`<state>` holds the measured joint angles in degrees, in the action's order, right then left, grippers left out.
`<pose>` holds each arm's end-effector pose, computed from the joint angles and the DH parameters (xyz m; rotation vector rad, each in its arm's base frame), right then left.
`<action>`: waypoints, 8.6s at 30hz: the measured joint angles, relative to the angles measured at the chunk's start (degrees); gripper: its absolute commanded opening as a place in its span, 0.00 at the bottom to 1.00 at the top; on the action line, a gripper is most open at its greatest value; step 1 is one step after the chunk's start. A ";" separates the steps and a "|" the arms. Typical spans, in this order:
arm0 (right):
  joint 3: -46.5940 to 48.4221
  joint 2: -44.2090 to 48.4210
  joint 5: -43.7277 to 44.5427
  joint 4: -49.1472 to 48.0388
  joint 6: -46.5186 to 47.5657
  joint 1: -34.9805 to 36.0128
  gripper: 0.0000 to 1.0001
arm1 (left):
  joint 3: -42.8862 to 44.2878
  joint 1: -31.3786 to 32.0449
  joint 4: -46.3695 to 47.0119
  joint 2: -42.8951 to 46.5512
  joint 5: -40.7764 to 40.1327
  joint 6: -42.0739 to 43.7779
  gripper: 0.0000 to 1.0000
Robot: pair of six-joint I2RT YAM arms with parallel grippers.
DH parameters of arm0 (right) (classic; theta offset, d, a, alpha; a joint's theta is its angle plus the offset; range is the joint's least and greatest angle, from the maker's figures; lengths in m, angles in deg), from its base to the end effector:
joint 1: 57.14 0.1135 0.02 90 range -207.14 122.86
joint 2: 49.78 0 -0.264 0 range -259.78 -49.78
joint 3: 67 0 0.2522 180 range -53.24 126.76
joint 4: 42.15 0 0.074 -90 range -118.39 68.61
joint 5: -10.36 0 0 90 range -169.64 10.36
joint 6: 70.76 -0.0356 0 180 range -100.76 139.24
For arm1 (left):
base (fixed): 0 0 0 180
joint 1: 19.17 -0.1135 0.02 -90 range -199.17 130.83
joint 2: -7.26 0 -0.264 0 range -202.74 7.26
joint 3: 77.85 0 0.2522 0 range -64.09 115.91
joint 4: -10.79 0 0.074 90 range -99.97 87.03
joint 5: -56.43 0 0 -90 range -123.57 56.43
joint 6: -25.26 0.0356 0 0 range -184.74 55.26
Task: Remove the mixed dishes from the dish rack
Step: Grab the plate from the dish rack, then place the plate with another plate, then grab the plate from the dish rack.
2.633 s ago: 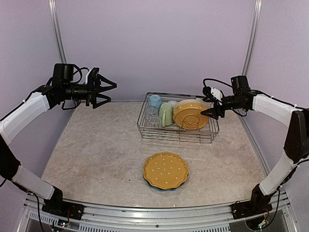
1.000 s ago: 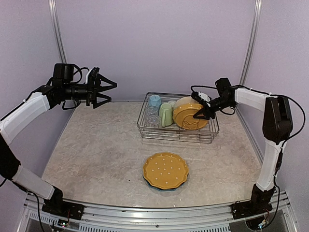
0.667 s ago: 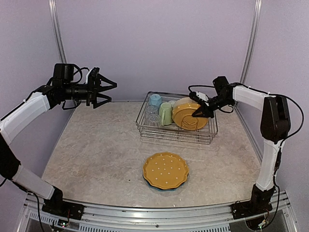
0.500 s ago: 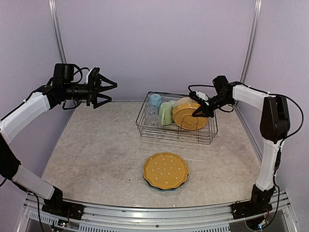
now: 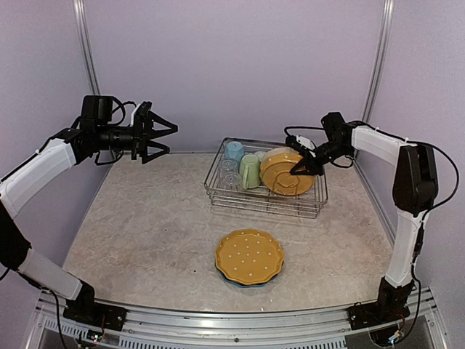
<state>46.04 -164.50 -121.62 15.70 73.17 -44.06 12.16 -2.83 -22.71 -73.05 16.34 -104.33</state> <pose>0.4168 0.1213 0.2593 -1.4910 1.8106 0.6170 0.2925 -0.1141 0.3771 0.1956 2.1282 -1.4658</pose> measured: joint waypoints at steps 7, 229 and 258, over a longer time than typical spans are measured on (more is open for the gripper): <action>-4.37 6.16 -0.09 -0.63 -2.51 0.48 0.00 | 0.00 0.26 -0.02 0.00 -0.39 0.22 0.99; 5.07 0.98 2.16 8.87 -21.97 1.40 0.34 | 0.00 1.79 -2.56 -3.04 -1.49 1.73 0.99; 14.69 -5.42 -7.21 19.06 -18.27 0.61 0.00 | 0.00 1.79 -2.58 -3.74 -1.29 1.73 0.99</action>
<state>60.73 -169.92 -128.83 34.76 54.90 -43.45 12.16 -1.04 -25.29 -76.79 15.05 -102.60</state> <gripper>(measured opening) 0.053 0.990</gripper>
